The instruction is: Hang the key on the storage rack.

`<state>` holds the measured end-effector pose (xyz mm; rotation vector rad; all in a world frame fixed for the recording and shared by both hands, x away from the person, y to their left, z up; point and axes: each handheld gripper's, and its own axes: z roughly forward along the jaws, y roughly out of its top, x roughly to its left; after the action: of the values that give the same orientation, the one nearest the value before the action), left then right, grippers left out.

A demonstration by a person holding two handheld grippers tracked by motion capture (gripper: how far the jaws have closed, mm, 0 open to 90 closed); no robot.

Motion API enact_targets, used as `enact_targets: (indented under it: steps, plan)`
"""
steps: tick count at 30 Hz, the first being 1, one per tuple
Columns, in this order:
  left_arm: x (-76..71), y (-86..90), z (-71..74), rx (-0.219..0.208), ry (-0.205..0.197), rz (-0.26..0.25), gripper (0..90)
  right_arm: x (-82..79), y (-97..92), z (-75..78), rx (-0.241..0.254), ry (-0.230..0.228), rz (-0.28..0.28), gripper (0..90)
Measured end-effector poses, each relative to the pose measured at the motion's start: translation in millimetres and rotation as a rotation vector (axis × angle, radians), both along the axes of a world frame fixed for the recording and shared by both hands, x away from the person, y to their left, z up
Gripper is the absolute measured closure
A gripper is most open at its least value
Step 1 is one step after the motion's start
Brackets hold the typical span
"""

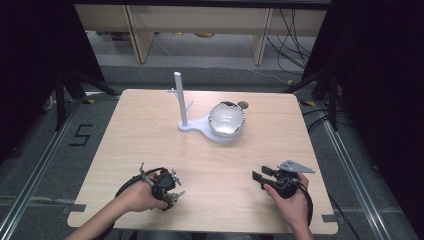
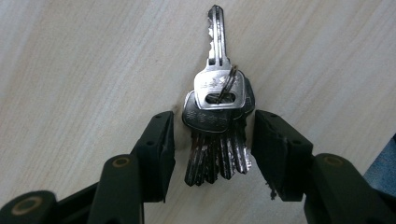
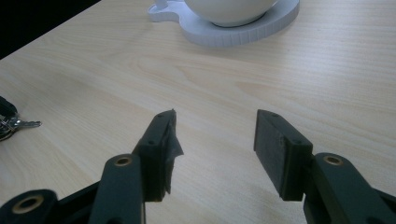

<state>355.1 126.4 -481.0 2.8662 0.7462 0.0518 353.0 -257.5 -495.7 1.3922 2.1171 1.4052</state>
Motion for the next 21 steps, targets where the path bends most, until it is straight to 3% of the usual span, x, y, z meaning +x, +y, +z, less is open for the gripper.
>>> enact_targets:
  steps: [2, 3, 4, 7, 12, 14, 17, 19, 21]
  plan:
    - [-0.2, 0.2, -0.1, 0.000, -0.001, -0.004, 49.2, 1.6, -0.5, -1.5, -0.013, -0.021, 0.008, 49.7]
    - [0.0, 0.3, 0.0, -0.002, 0.002, 0.004, 49.5, 0.7, 0.9, -1.1, 0.008, -0.019, 0.007, 49.7]
    - [0.2, 0.4, 0.2, -0.002, 0.002, 0.006, 51.0, 2.4, -0.1, -1.7, -0.015, -0.038, 0.021, 49.7]
    - [-1.1, -0.4, 1.1, 0.002, 0.004, 0.017, 58.9, 2.5, 0.0, -1.5, -0.024, -0.047, 0.019, 49.7]
    - [-5.6, -2.7, 1.8, 0.014, 0.001, -0.005, 67.5, 1.0, -0.8, 0.6, -0.030, -0.025, 0.013, 49.8]
    - [-6.0, -2.7, 2.3, 0.025, 0.009, -0.012, 69.7, 1.5, -0.5, 0.0, -0.028, -0.036, 0.018, 49.9]
    - [-6.3, -2.3, 2.4, 0.025, 0.014, -0.005, 72.0, 1.7, -0.5, 0.3, -0.028, -0.044, 0.024, 49.9]
    - [-5.3, -0.3, 2.0, 0.015, 0.024, -0.008, 79.3, 1.4, -1.0, 0.3, -0.034, -0.035, 0.012, 49.9]
    - [-4.8, 0.0, 1.5, 0.008, 0.025, -0.014, 78.8, 1.9, 0.3, -0.6, -0.011, -0.034, 0.023, 49.9]
